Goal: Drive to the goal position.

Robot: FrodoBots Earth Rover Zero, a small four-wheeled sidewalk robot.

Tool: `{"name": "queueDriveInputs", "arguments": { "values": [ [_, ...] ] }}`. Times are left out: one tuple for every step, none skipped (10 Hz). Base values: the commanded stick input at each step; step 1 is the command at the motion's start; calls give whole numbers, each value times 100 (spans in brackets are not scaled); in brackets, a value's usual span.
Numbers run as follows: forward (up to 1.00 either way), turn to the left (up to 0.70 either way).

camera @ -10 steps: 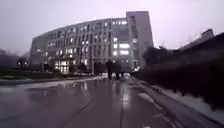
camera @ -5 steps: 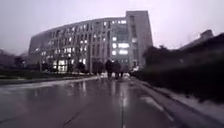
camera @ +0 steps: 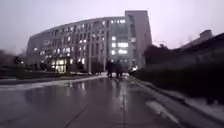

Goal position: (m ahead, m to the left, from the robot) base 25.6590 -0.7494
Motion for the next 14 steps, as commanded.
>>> {"name": "queueDriveInputs", "arguments": {
  "values": [
    [100, 0],
    [100, 0],
    [100, 0],
    [100, 0],
    [100, 0],
    [100, 0],
    [100, 0],
    [100, 0],
    [100, 0],
    [100, 0],
    [100, 0],
    [100, 0],
    [100, 0],
    [100, 0]
  ]
}}
